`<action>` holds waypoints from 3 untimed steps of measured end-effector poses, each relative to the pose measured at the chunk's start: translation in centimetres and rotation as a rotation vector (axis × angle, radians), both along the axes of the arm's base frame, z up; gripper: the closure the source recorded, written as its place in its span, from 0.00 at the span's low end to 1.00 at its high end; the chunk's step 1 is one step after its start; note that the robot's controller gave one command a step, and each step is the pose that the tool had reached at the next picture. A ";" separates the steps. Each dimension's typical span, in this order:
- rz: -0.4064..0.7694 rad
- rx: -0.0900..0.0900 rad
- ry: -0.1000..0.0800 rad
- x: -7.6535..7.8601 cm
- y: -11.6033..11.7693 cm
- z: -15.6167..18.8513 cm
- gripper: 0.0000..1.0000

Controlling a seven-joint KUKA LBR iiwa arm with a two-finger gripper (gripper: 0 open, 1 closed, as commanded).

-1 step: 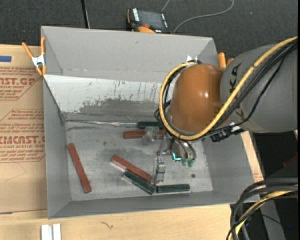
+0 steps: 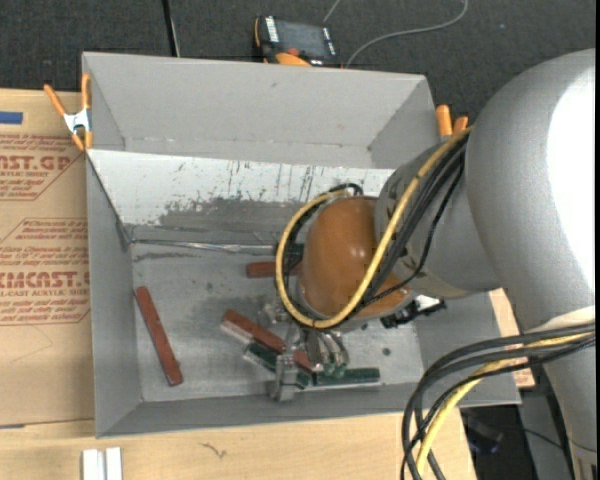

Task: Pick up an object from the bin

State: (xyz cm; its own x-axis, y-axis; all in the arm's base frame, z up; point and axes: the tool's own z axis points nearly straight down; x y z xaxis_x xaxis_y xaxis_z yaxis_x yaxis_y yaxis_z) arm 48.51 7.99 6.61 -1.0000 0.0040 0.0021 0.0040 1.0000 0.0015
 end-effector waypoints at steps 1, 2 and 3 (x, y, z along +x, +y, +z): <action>-0.085 0.000 -0.003 -0.3 2.4 3.4 0.00; -0.253 -0.001 -0.002 0.4 1.7 3.3 0.00; -0.359 -0.001 -0.001 -0.5 1.8 0.3 0.00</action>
Offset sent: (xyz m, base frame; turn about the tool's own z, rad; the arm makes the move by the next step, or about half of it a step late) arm -0.0031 0.0218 0.0339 0.0867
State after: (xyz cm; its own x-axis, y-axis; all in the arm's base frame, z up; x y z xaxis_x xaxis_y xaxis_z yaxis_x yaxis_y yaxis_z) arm 48.00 9.78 6.87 -0.9350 0.3547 0.0013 0.3547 0.9350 0.0004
